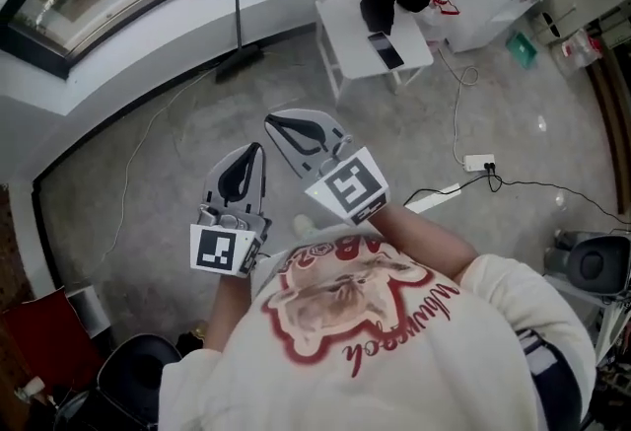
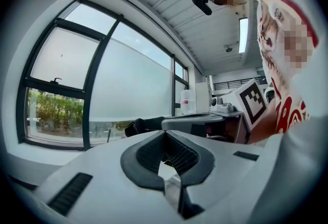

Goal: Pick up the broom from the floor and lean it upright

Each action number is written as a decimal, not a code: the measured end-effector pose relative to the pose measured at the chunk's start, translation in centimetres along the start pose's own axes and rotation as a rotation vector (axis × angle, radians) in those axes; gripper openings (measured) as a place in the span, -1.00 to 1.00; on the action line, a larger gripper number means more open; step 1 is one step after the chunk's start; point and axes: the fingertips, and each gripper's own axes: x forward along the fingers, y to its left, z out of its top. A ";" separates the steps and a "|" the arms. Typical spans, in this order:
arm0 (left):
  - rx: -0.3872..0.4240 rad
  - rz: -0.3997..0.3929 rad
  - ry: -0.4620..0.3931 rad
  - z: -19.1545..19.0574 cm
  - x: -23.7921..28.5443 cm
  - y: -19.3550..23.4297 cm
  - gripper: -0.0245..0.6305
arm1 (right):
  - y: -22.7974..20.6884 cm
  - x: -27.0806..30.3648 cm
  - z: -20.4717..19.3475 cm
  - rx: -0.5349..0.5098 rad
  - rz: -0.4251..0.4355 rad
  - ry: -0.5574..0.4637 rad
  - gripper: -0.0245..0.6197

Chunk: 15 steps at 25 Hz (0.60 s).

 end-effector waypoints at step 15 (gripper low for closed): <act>0.028 -0.005 -0.011 0.5 0.4 0.0 -0.86 | -0.9 -0.2 -0.1 -0.005 -0.027 -0.012 -0.85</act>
